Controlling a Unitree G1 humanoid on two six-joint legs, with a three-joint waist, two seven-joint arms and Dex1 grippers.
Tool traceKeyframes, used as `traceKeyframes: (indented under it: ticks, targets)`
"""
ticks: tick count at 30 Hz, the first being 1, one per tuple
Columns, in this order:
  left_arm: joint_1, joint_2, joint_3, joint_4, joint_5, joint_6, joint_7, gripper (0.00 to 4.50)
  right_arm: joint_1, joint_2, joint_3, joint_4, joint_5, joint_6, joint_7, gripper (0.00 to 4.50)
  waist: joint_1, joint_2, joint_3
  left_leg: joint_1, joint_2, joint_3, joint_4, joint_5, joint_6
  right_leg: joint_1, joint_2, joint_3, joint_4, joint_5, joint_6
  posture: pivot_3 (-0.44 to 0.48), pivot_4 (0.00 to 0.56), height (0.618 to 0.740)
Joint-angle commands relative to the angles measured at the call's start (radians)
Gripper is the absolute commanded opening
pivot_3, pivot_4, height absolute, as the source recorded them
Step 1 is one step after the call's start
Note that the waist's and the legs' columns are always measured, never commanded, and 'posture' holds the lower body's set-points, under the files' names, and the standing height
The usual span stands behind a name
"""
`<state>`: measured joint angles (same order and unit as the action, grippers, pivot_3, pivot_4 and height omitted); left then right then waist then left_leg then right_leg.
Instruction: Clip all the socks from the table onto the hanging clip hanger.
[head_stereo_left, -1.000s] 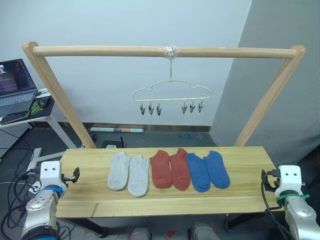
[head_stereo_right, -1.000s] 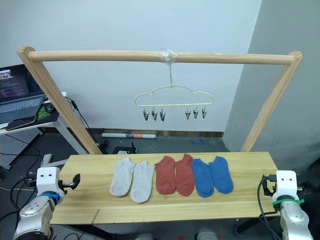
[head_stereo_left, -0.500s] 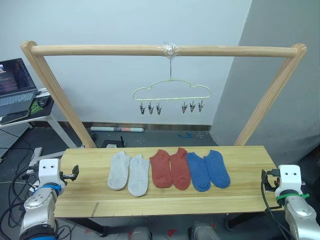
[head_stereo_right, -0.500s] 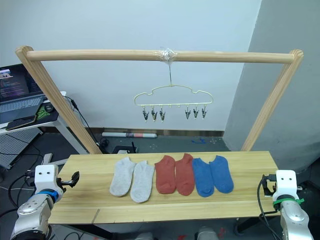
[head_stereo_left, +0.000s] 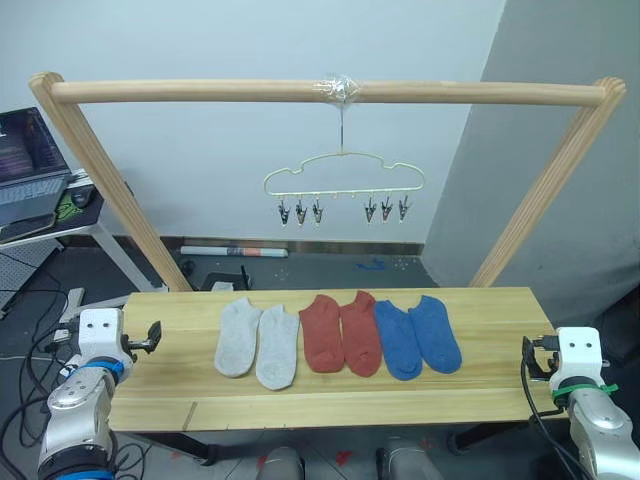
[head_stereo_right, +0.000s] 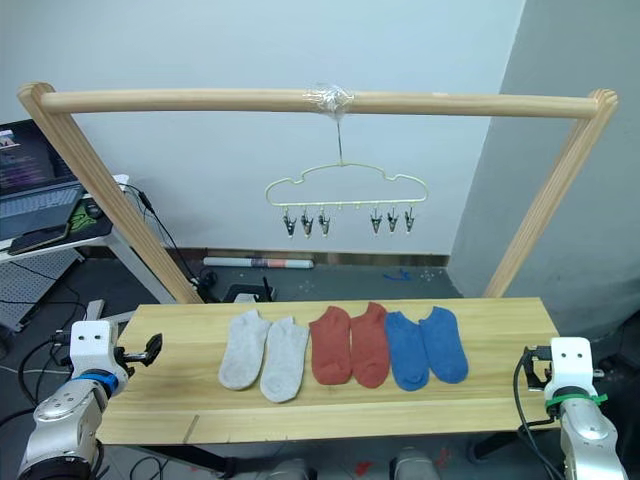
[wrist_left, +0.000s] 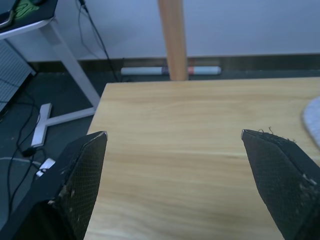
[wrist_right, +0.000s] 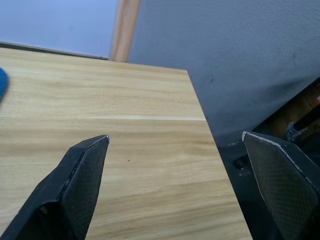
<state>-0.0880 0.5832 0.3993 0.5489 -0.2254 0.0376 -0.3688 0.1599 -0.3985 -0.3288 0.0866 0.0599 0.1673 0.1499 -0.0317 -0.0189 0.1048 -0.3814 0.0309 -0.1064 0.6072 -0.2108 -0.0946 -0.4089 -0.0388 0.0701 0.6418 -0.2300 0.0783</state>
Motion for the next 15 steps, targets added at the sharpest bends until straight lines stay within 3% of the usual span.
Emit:
traceKeyframes:
  ticks: [1,4,11,15]
  targets:
    - [0.013,0.004,0.031,-0.097,-0.036,0.002,-0.014,3.94,-0.032,-0.027,0.013,-0.055,-0.008,-0.004,0.020,4.50,0.000,0.000,0.003,0.000,0.000,0.000,0.000,0.002,0.003,0.000,0.000,0.000,0.000,0.000,0.000,0.039,0.099,0.740]
    - [0.025,0.000,0.026,-0.173,-0.052,0.044,-0.012,3.08,-0.059,-0.044,0.046,-0.080,-0.005,0.000,0.061,4.50,0.000,0.000,0.011,-0.001,0.000,0.000,0.000,0.002,0.003,-0.001,0.000,0.000,0.000,0.000,0.000,0.037,0.109,0.740]
    - [0.046,-0.046,-0.012,-0.410,-0.092,0.160,-0.012,3.08,-0.147,-0.086,0.169,-0.167,0.049,0.007,0.260,4.50,0.000,-0.002,0.030,-0.002,0.000,0.000,0.000,0.002,0.003,-0.001,0.000,0.000,0.000,0.000,0.000,0.023,0.124,0.740]
    - [-0.028,-0.135,-0.135,-0.596,-0.083,0.229,0.023,3.08,-0.308,-0.098,0.295,-0.211,0.121,-0.009,0.467,4.50,-0.001,-0.004,0.046,-0.003,0.000,0.001,0.001,0.002,0.003,-0.001,0.000,0.001,-0.001,-0.001,0.000,0.010,0.131,0.740]
